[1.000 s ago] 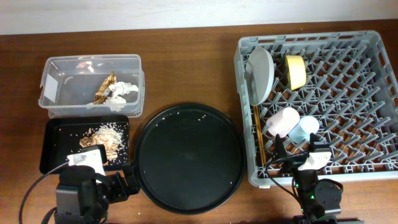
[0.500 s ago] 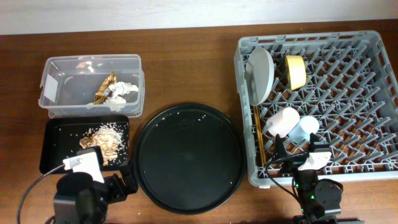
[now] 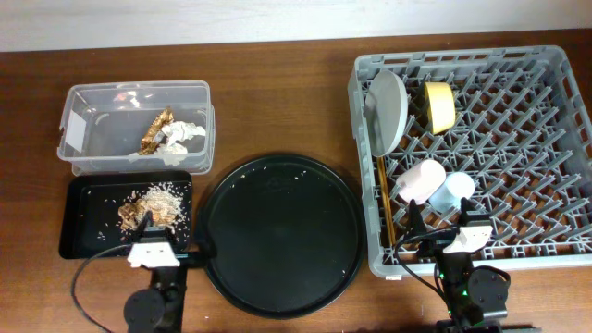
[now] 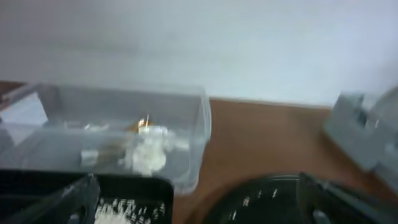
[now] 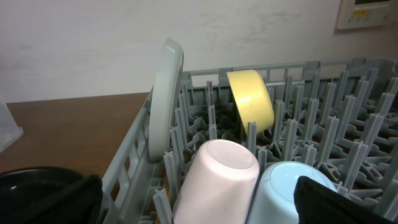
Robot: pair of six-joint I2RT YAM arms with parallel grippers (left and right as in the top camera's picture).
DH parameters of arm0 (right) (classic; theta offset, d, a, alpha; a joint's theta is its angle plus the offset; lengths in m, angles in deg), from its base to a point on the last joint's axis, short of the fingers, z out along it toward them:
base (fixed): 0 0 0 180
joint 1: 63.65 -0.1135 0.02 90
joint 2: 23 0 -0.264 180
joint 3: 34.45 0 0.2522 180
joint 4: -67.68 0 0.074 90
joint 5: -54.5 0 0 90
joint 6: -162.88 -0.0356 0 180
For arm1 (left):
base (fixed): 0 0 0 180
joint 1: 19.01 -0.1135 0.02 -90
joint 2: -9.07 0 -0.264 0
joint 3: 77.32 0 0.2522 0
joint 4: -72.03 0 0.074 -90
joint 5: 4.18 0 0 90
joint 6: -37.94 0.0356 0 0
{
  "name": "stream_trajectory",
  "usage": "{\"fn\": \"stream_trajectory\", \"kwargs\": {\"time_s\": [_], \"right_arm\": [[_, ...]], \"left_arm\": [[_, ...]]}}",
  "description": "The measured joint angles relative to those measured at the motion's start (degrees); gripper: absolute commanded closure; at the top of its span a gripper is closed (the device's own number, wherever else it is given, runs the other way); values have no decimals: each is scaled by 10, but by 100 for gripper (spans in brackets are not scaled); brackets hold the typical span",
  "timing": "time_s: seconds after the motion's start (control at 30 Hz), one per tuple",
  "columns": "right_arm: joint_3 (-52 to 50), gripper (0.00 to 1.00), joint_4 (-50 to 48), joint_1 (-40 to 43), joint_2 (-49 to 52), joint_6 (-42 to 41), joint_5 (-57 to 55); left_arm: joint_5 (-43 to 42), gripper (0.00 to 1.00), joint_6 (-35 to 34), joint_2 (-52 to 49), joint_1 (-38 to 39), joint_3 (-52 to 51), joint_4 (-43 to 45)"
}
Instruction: Sort waste into correct bins and load items into the dishwasher rack
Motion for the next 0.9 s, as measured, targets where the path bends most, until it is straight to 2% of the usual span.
{"fn": "stream_trajectory", "kwargs": {"time_s": [0.17, 0.9], "right_arm": [[0, 1, 0, 0, 0, 0, 0], [0, 1, 0, 0, 0, 0, 0]], "left_arm": [[-16, 1, 49, 0, -2, -12, -7], [-16, 1, 52, 0, -2, -12, -7]]}}
